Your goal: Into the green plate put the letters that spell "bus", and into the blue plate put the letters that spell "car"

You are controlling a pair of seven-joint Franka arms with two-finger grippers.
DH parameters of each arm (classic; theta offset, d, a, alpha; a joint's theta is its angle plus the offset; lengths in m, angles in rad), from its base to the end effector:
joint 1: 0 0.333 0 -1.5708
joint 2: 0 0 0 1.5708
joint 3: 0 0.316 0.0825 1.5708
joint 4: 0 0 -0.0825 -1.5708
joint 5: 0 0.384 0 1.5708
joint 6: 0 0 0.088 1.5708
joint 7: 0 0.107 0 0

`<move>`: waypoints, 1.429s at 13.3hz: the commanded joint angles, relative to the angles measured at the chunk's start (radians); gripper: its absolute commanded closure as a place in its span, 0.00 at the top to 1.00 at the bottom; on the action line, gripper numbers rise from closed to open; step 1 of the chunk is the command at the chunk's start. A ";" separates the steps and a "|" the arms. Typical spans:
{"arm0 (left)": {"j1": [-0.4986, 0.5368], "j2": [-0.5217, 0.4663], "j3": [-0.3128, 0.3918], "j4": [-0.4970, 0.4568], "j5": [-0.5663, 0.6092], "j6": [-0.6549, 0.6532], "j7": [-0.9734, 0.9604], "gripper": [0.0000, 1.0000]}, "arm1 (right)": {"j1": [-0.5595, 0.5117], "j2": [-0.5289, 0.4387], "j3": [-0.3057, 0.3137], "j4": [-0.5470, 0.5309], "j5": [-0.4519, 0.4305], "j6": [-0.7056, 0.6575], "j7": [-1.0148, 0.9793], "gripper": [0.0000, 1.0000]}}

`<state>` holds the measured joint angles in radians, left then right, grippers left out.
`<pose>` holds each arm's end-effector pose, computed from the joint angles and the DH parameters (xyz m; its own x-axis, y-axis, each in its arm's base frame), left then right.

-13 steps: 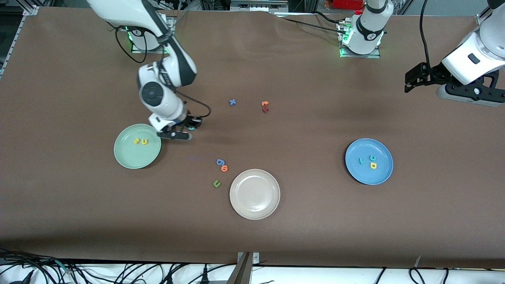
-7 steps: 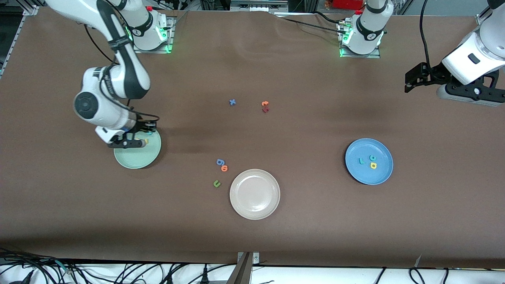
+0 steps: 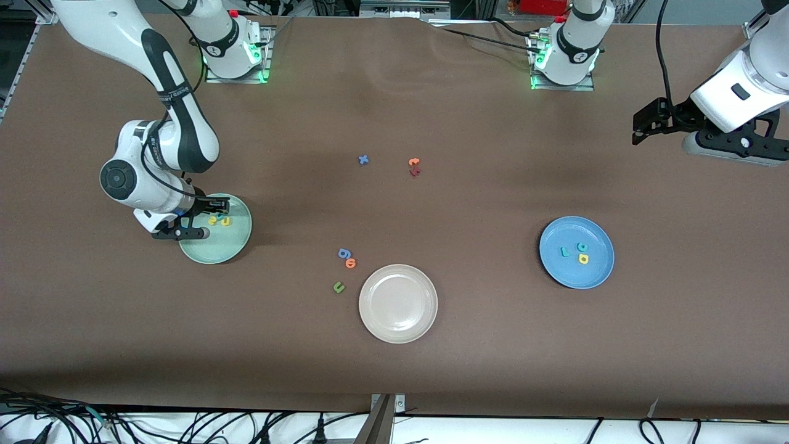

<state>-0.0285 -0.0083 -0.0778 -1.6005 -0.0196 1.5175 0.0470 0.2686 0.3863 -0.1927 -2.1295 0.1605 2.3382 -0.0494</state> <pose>0.5420 -0.0602 0.6107 0.9854 -0.1534 -0.0737 -0.1521 -0.9881 0.0224 0.5542 0.0439 0.2147 0.9861 0.0142 -0.1658 0.0092 -0.9995 -0.0312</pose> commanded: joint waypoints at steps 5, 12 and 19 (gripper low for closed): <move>0.006 -0.007 -0.005 0.007 0.020 -0.014 -0.004 1.00 | -0.031 -0.248 0.004 0.006 0.010 -0.111 -0.010 1.00; 0.002 -0.006 -0.008 0.016 0.020 -0.014 -0.013 1.00 | -0.127 -0.412 0.027 0.253 -0.155 -0.408 -0.020 1.00; 0.006 -0.004 -0.004 0.019 0.009 -0.014 -0.013 1.00 | -0.157 -0.310 0.052 0.526 -0.205 -0.527 -0.020 1.00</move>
<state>-0.0280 -0.0083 -0.0777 -1.5955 -0.0196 1.5175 0.0437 0.1266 0.0185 -0.1593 -1.6891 -0.0226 1.8669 -0.0561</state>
